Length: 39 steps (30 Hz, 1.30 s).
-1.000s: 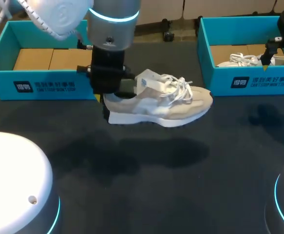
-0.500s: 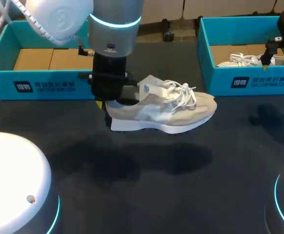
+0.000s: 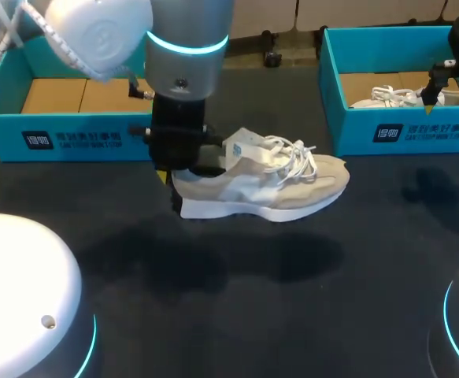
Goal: Take the shoe out of the shoebox, open the shoe tongue, remove and reinsert the insole, then place the shoe into the shoebox
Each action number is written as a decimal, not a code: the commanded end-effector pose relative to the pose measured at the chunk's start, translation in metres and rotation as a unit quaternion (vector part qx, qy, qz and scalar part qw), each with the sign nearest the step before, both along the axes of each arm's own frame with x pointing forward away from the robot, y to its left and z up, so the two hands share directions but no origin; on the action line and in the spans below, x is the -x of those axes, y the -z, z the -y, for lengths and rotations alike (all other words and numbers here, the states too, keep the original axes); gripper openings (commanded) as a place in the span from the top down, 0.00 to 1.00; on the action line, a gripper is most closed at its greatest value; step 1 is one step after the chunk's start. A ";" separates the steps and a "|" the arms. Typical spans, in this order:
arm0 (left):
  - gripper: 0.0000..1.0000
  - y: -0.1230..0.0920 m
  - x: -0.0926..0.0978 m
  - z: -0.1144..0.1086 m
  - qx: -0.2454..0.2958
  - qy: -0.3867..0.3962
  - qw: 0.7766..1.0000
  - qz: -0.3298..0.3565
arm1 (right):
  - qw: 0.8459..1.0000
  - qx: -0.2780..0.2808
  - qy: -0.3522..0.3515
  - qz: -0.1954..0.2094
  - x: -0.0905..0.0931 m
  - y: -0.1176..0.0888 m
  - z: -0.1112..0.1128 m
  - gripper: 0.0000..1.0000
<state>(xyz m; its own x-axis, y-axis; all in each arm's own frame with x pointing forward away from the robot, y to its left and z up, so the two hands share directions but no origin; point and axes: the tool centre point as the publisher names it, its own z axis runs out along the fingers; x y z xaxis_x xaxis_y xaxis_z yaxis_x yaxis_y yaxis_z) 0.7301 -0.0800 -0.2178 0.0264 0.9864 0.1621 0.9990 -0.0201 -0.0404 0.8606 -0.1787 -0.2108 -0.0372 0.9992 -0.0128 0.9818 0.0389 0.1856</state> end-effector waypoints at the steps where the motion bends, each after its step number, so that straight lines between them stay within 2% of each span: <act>1: 1.00 0.029 0.001 -0.002 0.016 -0.007 1.000 0.006 | 1.000 -0.001 0.000 0.001 0.001 0.000 0.000 0.00; 16: 1.00 0.097 0.009 0.006 0.005 0.004 1.000 -0.002 | 1.000 -0.001 0.000 0.001 0.001 0.000 0.000 0.00; 23: 1.00 0.128 0.006 0.011 -0.013 -0.002 1.000 0.015 | 1.000 -0.001 0.000 0.001 0.001 0.000 0.000 0.00; 24: 1.00 0.133 0.006 0.011 -0.002 0.000 1.000 0.016 | 1.000 -0.001 0.000 0.001 0.001 0.000 0.000 0.00; 33: 1.00 0.160 0.000 0.012 0.002 -0.019 1.000 0.025 | 1.000 -0.001 0.000 0.001 0.001 0.000 0.000 0.00; 39: 1.00 0.169 -0.001 0.009 -0.008 -0.021 0.999 0.025 | 1.000 -0.001 0.000 0.001 0.001 0.000 0.000 0.00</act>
